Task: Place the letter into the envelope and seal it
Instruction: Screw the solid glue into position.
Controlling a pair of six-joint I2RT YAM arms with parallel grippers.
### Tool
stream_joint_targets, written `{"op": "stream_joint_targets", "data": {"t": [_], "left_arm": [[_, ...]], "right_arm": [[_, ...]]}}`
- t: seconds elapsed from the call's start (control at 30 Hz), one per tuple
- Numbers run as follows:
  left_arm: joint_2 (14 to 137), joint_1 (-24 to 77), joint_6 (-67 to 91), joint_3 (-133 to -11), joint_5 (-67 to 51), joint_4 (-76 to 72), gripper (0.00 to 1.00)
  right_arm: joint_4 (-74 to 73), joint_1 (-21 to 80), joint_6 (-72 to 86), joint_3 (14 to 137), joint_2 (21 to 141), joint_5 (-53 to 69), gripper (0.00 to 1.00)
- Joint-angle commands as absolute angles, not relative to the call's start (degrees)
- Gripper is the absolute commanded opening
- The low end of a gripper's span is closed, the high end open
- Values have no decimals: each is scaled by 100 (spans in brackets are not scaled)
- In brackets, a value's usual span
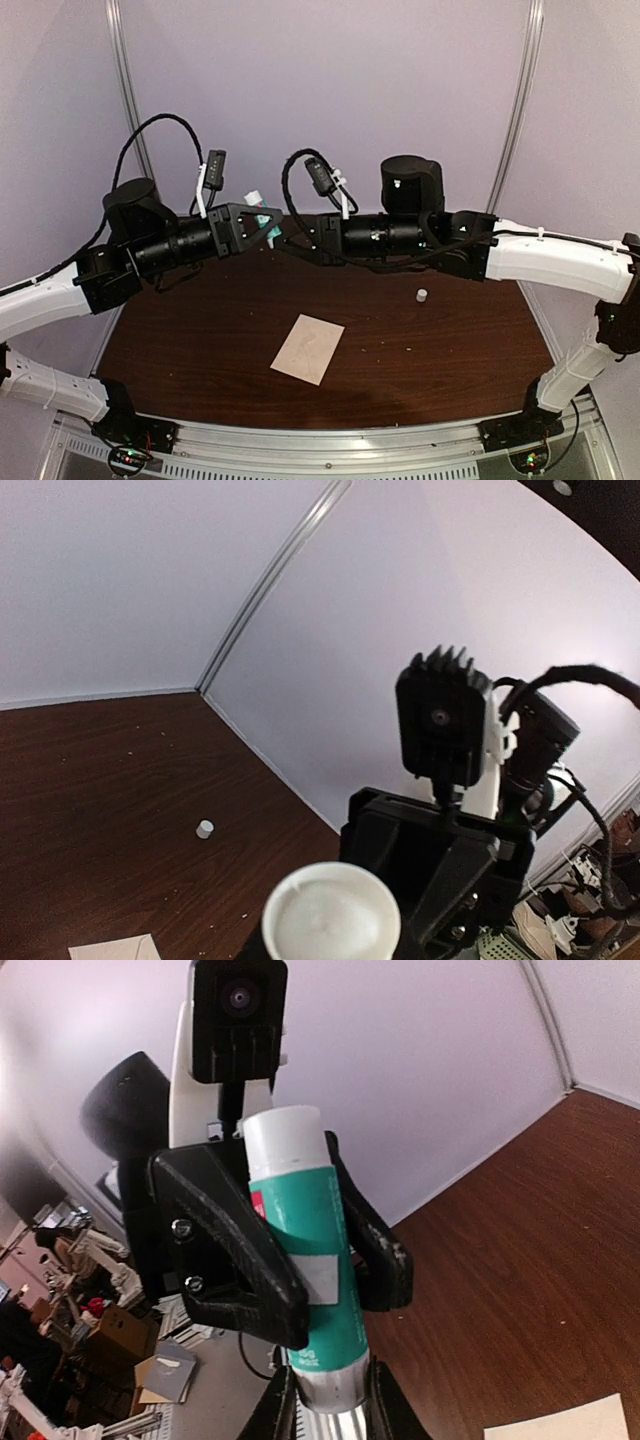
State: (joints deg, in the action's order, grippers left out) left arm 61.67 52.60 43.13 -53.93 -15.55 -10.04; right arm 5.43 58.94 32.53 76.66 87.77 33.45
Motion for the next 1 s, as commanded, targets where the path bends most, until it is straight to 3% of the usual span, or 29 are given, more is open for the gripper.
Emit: {"op": "stream_joint_targets", "data": {"t": [0.0, 0.2, 0.37, 0.43, 0.6, 0.7, 0.83, 0.97], "left_arm": [[6491, 5413, 4528, -5430, -1027, -705, 0], [6638, 5410, 4915, -5282, -976, -1029, 0], [6631, 5414, 4977, -5244, -953, -1081, 0], [6526, 5409, 4869, -5292, -888, -986, 0], [6228, 5403, 4544, -5412, -1050, -796, 0], [6126, 5405, 4416, -5370, -1465, -943, 0], [6087, 5404, 4269, -5309, -2172, -1365, 0], [6098, 5404, 4202, -5338, -2605, -1607, 2]], "right_arm": [[-1656, 6474, 2437, 8803, 9368, 695, 0], [-2451, 6896, 2280, 9463, 9803, -705, 0], [-2167, 6943, 2333, 9288, 9587, -663, 1], [-1835, 6853, 2403, 8965, 9318, -339, 7], [159, 6193, 2787, 7360, 8347, 1839, 44], [1179, 5871, 3139, 6676, 8018, 3119, 57], [1552, 5775, 3249, 6502, 8013, 4127, 66], [1971, 5774, 3476, 6479, 8156, 4701, 67]]}}
